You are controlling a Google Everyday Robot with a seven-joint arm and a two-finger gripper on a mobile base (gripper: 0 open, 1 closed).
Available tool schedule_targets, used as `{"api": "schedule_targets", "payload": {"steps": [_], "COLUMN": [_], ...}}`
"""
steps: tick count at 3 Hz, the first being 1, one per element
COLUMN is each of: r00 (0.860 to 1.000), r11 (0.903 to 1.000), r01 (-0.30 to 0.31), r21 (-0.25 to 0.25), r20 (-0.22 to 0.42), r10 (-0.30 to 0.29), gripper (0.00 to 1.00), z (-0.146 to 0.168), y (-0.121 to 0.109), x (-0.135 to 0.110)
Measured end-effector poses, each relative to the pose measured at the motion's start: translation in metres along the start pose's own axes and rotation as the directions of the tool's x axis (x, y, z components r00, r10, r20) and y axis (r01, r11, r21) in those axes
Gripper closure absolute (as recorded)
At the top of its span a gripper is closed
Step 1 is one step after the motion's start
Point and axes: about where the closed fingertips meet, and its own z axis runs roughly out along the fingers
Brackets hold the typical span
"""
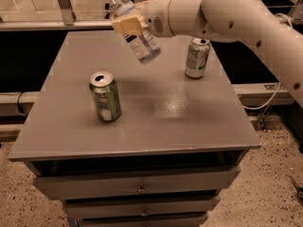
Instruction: Place blue plastic bottle upright
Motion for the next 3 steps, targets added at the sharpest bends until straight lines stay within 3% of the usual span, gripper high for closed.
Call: {"api": "schedule_targets", "payload": {"steps": [1,3], "r00": [0.996,0.989], "r11": [0.9978,0.9994], "r01": [0.016,-0.028], "r21": [0.064,0.021], "r20": [0.087,0.147], "r10": [-0.021,0.024], "gripper": [1.0,1.0], "z": [-0.019,-0.016], "y": [-0.002,0.017], "x": [-0.014,0.001]}}
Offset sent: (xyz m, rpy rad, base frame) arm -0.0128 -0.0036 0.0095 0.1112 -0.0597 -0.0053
